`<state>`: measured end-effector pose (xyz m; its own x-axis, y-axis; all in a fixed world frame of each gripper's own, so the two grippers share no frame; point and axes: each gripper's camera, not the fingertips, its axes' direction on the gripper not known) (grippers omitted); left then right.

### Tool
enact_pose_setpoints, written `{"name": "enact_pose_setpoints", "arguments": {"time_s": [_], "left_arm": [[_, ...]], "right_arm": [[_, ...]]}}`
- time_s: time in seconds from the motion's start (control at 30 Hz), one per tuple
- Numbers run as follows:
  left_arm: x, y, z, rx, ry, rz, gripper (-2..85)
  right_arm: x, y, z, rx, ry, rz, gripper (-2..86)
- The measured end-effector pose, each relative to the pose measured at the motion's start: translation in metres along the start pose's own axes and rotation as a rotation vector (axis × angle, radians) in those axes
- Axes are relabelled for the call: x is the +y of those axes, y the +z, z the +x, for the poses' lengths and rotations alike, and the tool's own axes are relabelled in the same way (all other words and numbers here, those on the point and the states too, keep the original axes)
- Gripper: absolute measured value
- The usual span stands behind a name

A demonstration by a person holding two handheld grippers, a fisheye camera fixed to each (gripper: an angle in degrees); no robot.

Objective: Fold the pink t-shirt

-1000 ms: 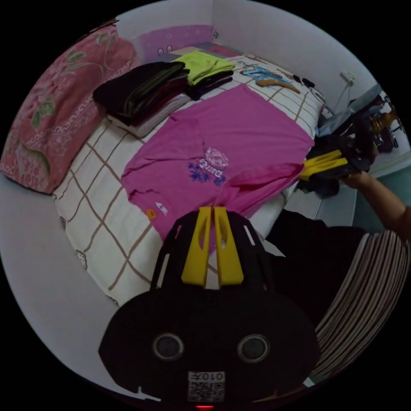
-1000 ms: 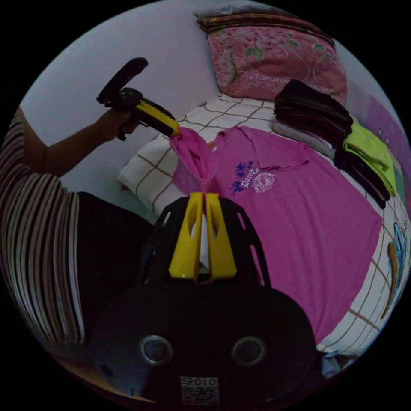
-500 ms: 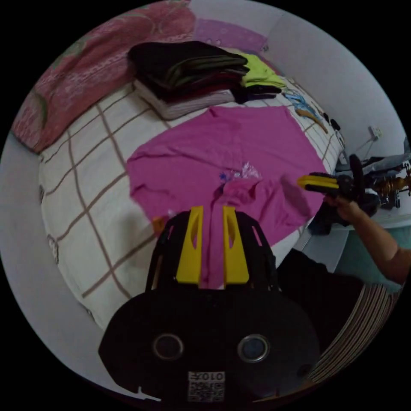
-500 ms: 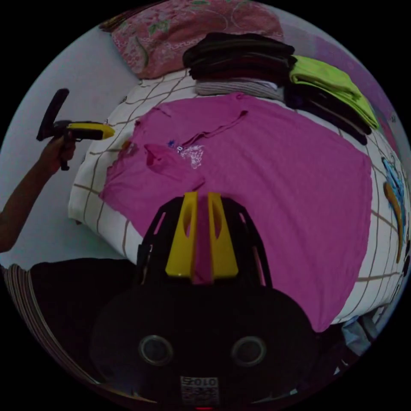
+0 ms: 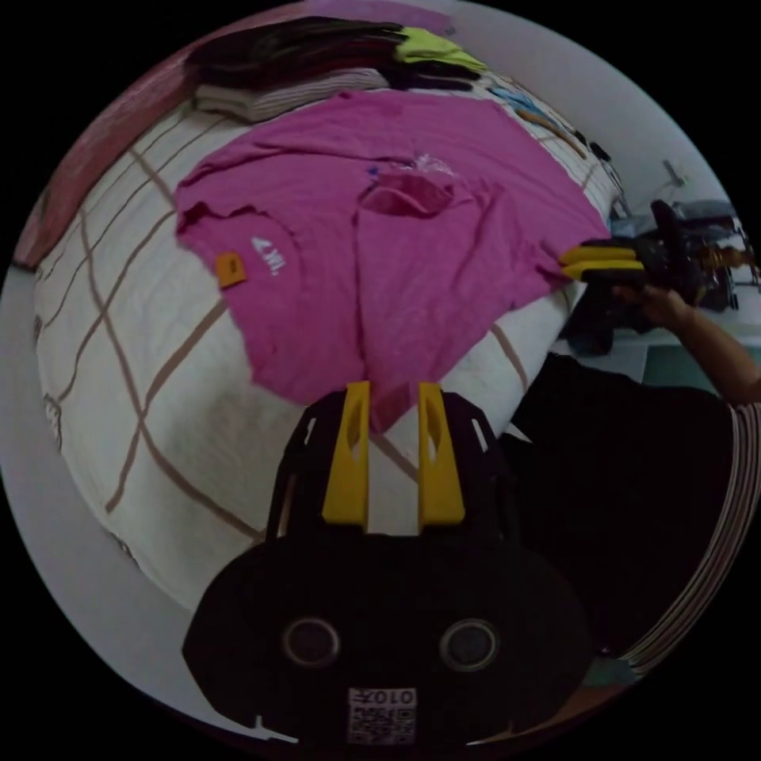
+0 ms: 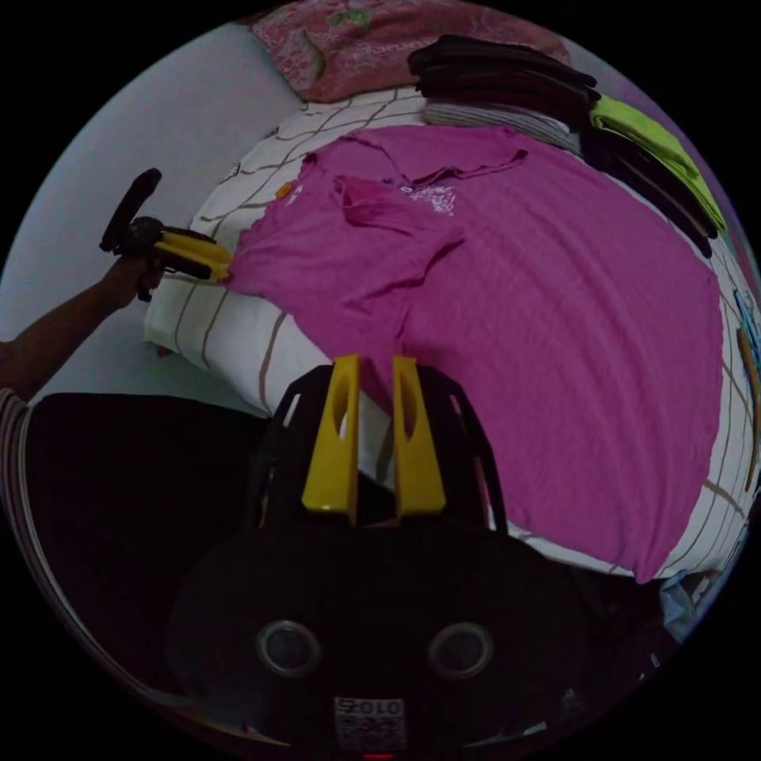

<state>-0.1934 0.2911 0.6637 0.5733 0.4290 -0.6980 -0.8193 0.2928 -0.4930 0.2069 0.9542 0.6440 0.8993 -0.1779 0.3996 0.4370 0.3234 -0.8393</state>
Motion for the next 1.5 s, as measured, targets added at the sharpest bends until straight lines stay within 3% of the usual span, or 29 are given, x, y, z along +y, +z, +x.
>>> {"name": "enact_pose_setpoints", "arguments": {"time_s": [0.4,0.83,1.13,1.5], "left_arm": [[-0.017,0.018,-0.012,-0.002,0.044,-0.077,0.2],[-0.002,-0.002,-0.019,0.086,0.33,-0.089,-0.4],[0.003,0.024,-0.018,0.069,0.311,-0.13,-0.2],[0.02,-0.007,-0.029,0.019,0.147,0.02,4.3]], "right_arm": [[-0.024,0.018,-0.005,0.12,-0.054,-0.08,3.5],[-0.011,-0.003,-0.018,-0.041,-0.234,-0.128,3.6],[-0.008,0.024,-0.025,-0.042,-0.226,-0.204,3.0],[-0.017,-0.02,-0.016,0.089,-0.13,0.067,5.9]]}}
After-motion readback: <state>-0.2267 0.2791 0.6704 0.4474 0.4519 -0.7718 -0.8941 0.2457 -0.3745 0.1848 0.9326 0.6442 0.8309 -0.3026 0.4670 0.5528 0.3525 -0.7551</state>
